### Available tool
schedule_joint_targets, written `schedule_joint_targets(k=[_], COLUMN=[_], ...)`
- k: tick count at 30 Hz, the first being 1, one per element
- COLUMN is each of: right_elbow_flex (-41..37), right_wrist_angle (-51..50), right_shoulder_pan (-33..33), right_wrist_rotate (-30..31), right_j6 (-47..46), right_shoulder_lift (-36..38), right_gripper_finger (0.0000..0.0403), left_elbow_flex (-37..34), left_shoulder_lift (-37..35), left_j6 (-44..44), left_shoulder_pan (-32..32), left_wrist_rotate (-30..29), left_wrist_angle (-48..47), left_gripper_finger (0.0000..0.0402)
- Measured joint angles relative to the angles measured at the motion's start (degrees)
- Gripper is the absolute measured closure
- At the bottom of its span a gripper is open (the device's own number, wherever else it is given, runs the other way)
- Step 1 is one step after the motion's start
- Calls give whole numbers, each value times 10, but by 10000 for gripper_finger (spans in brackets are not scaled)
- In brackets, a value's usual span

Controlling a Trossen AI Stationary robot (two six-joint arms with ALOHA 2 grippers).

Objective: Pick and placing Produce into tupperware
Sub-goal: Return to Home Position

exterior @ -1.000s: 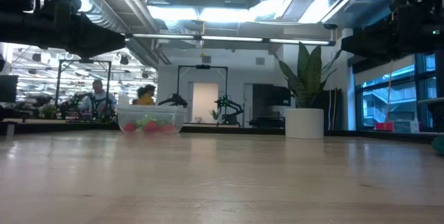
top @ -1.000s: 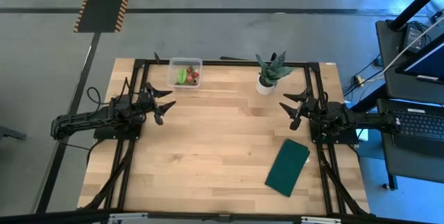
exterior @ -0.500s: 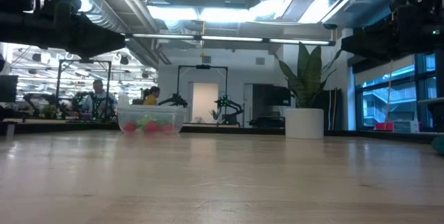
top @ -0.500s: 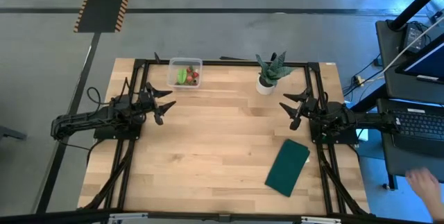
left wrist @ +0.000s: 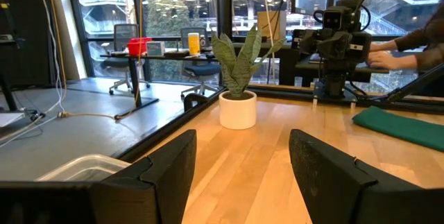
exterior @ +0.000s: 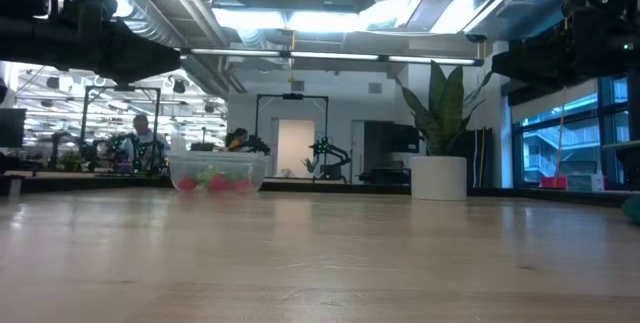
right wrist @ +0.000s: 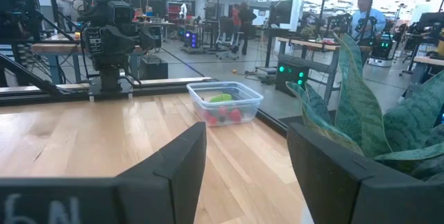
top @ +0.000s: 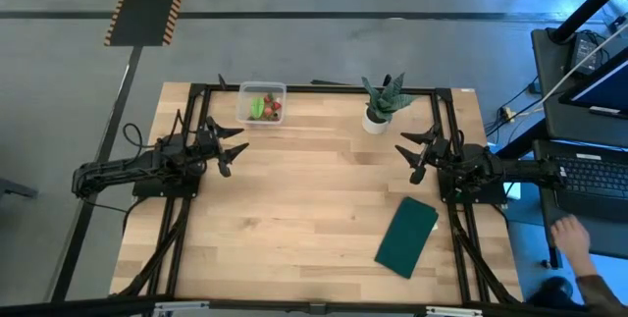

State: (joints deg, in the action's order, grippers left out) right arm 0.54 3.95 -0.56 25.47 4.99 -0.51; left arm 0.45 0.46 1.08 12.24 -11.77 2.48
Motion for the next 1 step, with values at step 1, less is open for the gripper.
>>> schedule_joint_targets(k=[1], right_elbow_flex=[0], right_wrist_angle=[0], right_shoulder_pan=[0], right_wrist_rotate=[0], right_j6=[0], right_shoulder_lift=[0], right_gripper_finger=[198], left_elbow_flex=[0], left_shoulder_lift=[0], left_j6=[0], left_shoulder_pan=[0], left_wrist_rotate=[0], left_wrist_angle=[0], left_gripper_finger=[178])
